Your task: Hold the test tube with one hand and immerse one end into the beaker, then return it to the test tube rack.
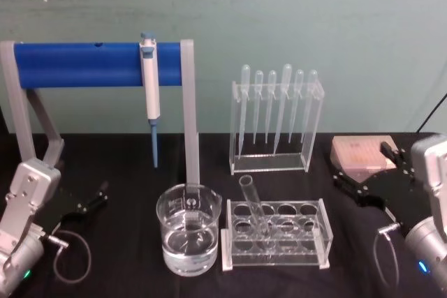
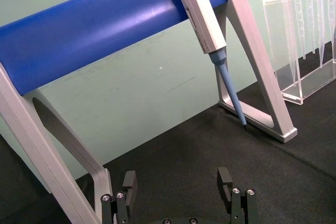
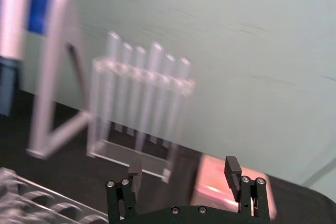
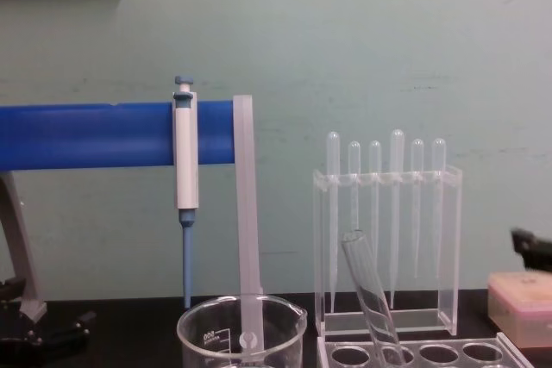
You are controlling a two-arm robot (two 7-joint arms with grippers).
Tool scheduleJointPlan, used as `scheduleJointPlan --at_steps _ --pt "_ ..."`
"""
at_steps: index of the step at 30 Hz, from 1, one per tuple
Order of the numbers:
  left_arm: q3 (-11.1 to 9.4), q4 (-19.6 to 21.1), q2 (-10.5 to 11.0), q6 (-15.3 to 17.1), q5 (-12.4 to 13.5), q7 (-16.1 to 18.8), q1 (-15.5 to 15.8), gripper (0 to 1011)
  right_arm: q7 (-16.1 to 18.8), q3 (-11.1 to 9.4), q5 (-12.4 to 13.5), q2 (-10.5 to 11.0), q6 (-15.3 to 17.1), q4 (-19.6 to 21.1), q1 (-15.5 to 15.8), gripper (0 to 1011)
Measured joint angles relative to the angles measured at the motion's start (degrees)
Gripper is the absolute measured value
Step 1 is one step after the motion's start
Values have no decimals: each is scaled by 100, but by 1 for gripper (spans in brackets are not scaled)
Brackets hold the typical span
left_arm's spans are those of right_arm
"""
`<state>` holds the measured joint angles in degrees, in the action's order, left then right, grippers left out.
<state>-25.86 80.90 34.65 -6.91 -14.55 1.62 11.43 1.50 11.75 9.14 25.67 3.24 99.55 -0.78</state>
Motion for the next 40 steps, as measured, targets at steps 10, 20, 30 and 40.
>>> scheduleJointPlan --at_steps 10,20,30,40 --pt "0 0 0 0 0 0 0 1000 -706 -149 -584 -440 -817 -1005 84 1002" --pt "0 0 0 0 0 0 0 1000 -485 -308 -552 -529 -845 -1244 44 1002" --pt "0 0 0 0 0 0 0 1000 -271 -347 -624 -605 -889 -1333 12 1002" --pt "0 0 0 0 0 0 0 1000 -269 -345 -603 -591 -891 -1321 14 1002"
